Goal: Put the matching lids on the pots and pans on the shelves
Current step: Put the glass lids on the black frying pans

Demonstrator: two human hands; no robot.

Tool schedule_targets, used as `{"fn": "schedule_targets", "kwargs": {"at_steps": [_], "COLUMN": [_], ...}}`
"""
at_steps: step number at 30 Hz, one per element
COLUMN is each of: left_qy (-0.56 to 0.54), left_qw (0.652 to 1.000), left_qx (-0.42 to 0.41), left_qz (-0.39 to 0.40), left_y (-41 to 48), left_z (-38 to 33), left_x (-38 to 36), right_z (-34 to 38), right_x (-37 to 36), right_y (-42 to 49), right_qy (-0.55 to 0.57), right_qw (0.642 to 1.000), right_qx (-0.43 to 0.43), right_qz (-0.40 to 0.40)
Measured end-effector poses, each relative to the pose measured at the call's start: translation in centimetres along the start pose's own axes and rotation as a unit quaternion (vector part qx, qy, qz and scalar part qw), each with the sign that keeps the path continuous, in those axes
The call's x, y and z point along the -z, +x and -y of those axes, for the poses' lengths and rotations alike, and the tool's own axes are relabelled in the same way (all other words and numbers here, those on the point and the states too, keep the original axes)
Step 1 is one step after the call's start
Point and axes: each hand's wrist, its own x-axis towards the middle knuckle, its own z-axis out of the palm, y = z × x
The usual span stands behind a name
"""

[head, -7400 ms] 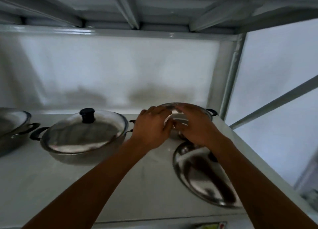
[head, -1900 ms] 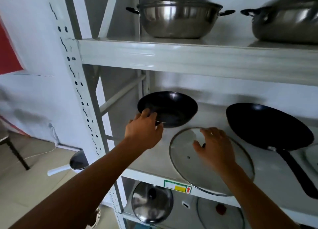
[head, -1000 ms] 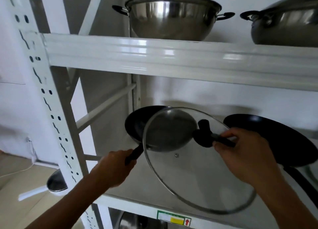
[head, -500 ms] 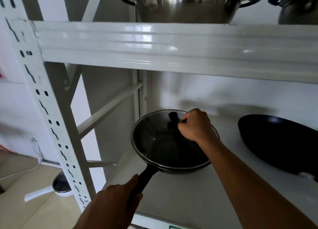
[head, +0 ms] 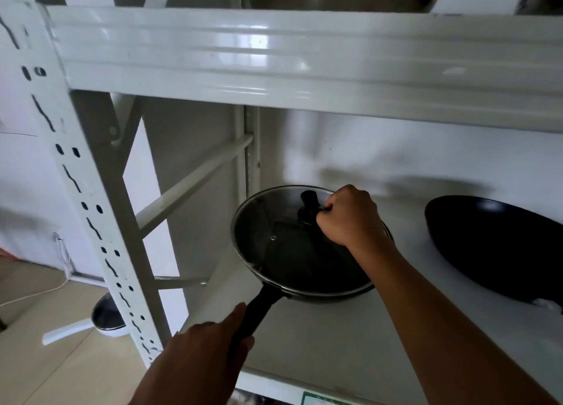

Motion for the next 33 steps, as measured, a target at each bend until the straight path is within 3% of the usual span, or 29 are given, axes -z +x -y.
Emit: {"fn": "schedule_targets", "kwargs": {"at_steps": [13, 21, 33], "left_qy": [0.010, 0.003, -0.024], "left_qw": [1.000, 1.000, 1.000], "left_qx": [0.009, 0.003, 0.005], "left_qz": [0.004, 0.002, 0.004], "left_y": [0.1, -0.3, -0.4], "left_z": [-0.2, -0.5, -0.4], "left_x": [0.2, 0.0, 0.2], "right_z": [0.2, -0.9, -0.4], "right_x": [0.0, -0.5, -0.1], "right_y": [0.8, 0.4, 0.2], "right_qy": [0.004, 0.001, 0.010], "right_qw": [1.000, 0.999, 1.000], "right_qx": [-0.029, 0.009, -0.004], "right_qz": [0.006, -0.036, -0.014]}}
